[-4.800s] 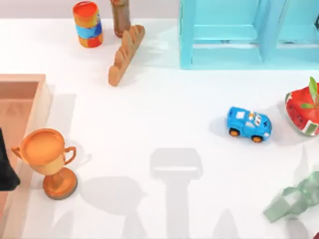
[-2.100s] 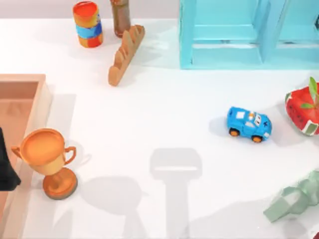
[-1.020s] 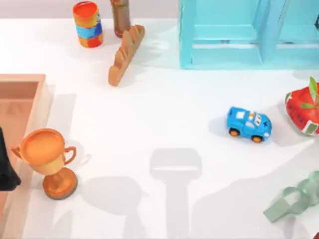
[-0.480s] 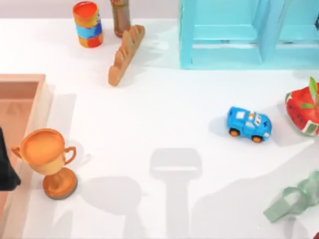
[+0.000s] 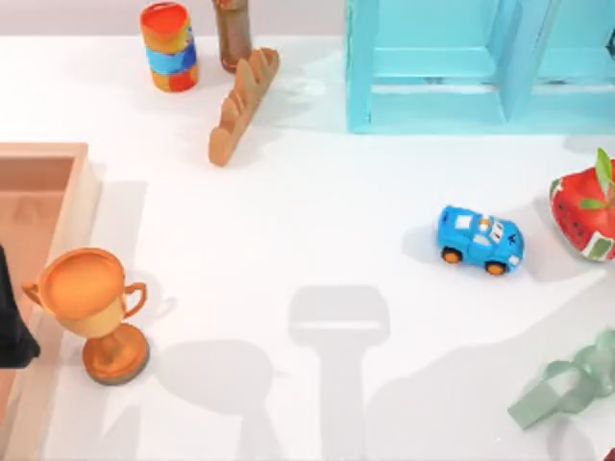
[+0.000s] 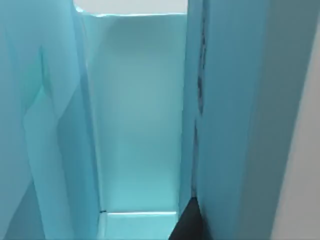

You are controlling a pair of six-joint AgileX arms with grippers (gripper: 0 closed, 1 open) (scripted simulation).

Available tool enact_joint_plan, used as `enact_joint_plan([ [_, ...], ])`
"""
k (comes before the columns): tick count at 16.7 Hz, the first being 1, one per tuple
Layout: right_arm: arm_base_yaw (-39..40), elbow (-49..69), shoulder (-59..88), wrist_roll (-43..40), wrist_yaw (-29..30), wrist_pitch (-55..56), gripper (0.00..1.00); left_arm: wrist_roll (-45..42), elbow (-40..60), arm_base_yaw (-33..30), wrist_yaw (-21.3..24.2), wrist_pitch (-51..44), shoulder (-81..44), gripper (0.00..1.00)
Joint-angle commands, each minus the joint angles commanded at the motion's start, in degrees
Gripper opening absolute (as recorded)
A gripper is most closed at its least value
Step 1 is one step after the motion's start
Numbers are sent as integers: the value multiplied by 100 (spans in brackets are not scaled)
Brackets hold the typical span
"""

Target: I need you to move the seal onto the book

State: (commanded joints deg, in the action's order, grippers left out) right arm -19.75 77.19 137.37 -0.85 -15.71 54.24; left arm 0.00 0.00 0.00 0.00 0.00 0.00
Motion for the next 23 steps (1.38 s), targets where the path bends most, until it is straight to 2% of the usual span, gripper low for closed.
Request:
enact_joint_plan([
  [5,-237,-639,-1227,19,-321,-703,0,0,0,0,0,0,0,100],
  [15,-1116,-2580,-5493,-101,-1210,-2862,0,0,0,0,0,0,0,100],
  [18,-1256,-2831,-5958,-127,-1335,-3147,0,0,0,0,0,0,0,100],
  [23,-1236,-2845,-5949,-117,-1338,-3158,0,0,0,0,0,0,0,100],
])
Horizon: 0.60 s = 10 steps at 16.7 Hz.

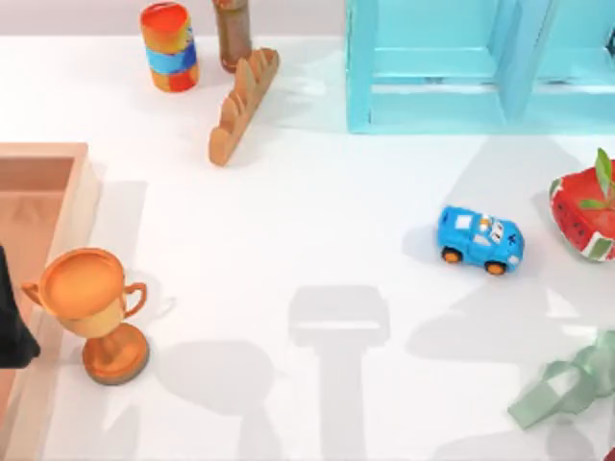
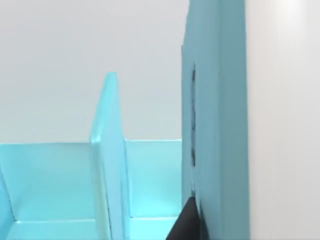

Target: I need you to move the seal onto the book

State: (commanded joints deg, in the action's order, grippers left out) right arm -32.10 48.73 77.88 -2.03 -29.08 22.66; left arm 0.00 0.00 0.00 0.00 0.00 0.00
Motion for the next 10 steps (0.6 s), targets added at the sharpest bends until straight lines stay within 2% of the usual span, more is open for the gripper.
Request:
enact_joint_plan([
  [2,54,28,-9,-28,57,2,0,0,0,0,0,0,0,100],
  [4,345,146,-30,-173,353,-3,0,0,0,0,0,0,0,100],
  [7,1239,387,25,-574,1176,-66,0,0,0,0,0,0,0,100],
  [10,2578,648,261,-1156,2279,-185,0,0,0,0,0,0,0,100],
])
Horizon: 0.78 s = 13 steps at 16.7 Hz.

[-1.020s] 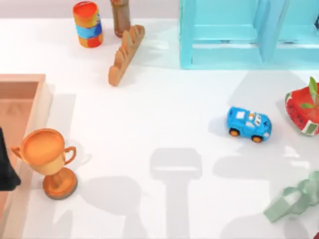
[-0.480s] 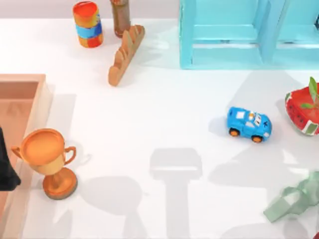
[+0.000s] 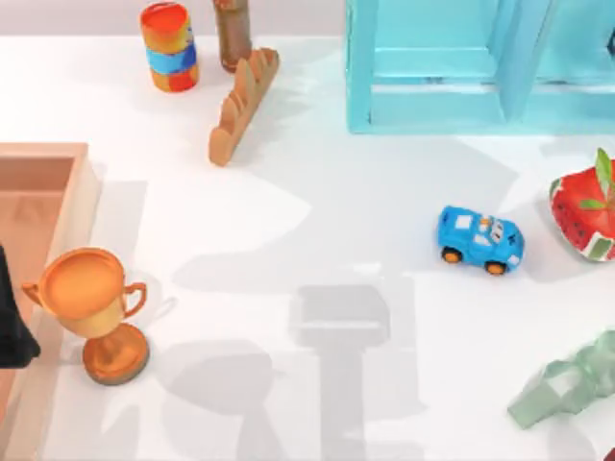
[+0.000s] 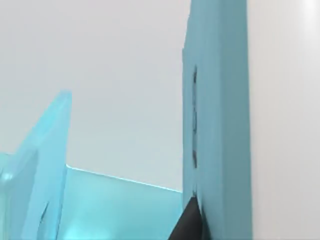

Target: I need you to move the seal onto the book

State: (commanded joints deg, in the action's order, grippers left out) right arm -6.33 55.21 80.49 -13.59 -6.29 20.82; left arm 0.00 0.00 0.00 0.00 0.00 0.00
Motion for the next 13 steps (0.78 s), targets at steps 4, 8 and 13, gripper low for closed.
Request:
enact_joint_plan([
  [4,2144,309,604,-993,1733,-158,0,0,0,0,0,0,0,100],
  [8,4263,495,1471,-2187,3535,-213,0,0,0,0,0,0,0,100],
  [13,6309,636,2742,-3715,5452,-104,0,0,0,0,0,0,0,100],
])
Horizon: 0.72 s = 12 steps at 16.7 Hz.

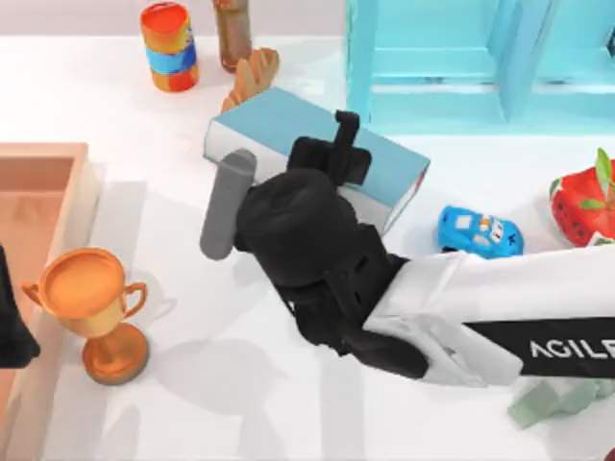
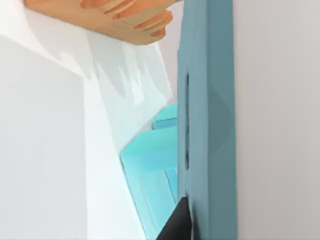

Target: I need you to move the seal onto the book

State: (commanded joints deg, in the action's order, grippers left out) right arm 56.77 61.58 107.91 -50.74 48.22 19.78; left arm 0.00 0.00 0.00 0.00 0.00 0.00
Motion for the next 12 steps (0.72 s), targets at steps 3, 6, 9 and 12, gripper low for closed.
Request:
enact_joint_plan([
  [3,803,118,565,-708,741,136,0,0,0,0,0,0,0,100],
  [6,1157,186,819,-1046,1055,221,0,0,0,0,0,0,0,100],
  [9,1164,188,824,-1053,1061,222,0,0,0,0,0,0,0,100],
  [12,1143,122,823,-1001,1042,214,0,0,0,0,0,0,0,100],
])
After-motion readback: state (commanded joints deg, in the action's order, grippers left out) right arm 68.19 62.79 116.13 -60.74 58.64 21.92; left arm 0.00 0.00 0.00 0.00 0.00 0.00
